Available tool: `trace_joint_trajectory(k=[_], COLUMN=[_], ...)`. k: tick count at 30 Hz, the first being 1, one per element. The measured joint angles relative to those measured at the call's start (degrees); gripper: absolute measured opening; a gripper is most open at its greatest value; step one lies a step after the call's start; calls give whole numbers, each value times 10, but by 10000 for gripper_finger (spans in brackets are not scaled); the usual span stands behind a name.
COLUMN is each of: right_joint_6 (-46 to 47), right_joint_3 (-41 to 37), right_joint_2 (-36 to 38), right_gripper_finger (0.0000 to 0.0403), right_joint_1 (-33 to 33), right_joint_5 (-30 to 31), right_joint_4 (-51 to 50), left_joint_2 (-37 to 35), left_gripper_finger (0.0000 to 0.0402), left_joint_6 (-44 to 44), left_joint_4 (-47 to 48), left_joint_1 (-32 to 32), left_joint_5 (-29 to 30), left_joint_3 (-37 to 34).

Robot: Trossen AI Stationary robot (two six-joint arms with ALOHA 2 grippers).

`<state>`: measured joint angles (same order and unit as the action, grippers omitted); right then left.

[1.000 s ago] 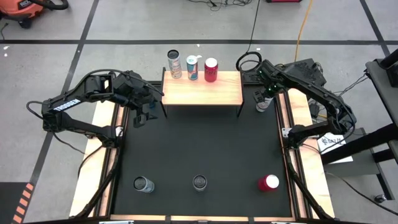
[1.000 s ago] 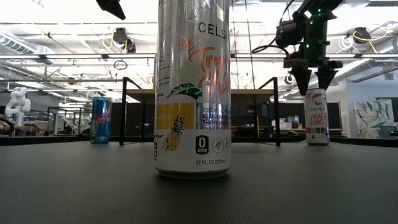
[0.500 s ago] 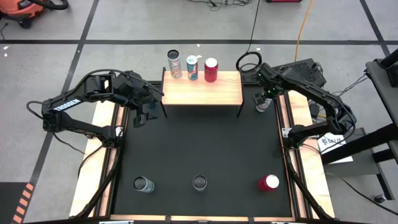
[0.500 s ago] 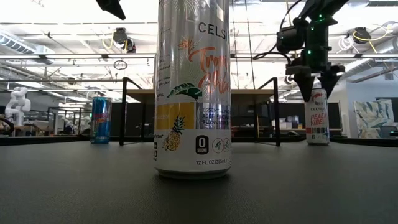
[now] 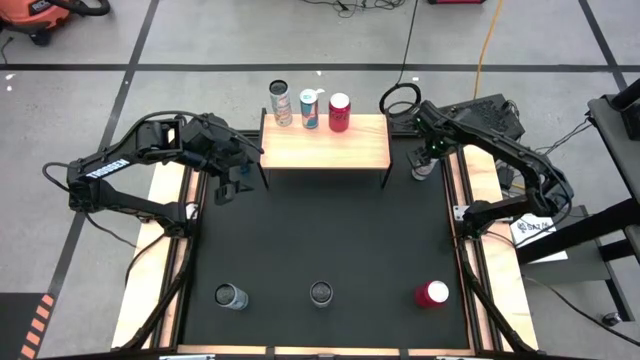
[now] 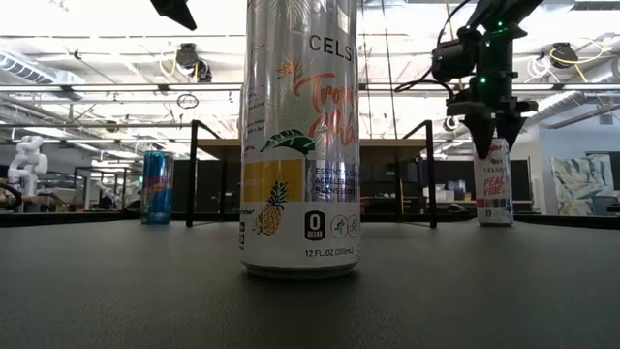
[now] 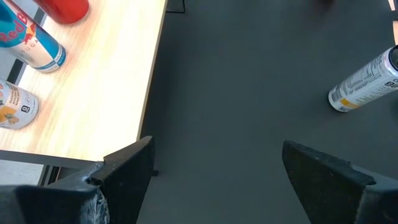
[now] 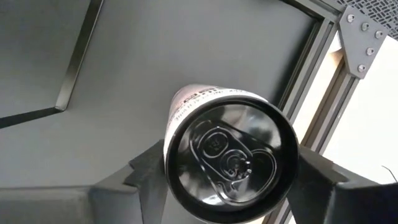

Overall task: Place canned beverage on shelf
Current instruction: Put the top white-pink soda can on the shelf

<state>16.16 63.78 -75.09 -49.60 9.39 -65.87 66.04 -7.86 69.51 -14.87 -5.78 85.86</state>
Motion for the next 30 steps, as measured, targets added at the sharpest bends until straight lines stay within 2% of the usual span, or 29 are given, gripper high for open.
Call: trace_joint_trajectory(k=[7,16,30], right_joint_6=[0,8,9], right_joint_3=[15,80,245], right_joint_2=[-2,-2,-1], right_gripper_finger=[225,225,225], right_joint_1=[0,1,2], right_joint_5=[-15,-24,-22], right_joint_4=[-13,-53,-116], left_joint_2=[0,0,0], left_gripper_finger=[350,350,350], left_joint_6=[-1,-1,-1], left_joint_4=[0,-1,0], left_joint_1=[0,0,0], left_joint_5=[0,0,0], left_joint_3=[0,0,0])
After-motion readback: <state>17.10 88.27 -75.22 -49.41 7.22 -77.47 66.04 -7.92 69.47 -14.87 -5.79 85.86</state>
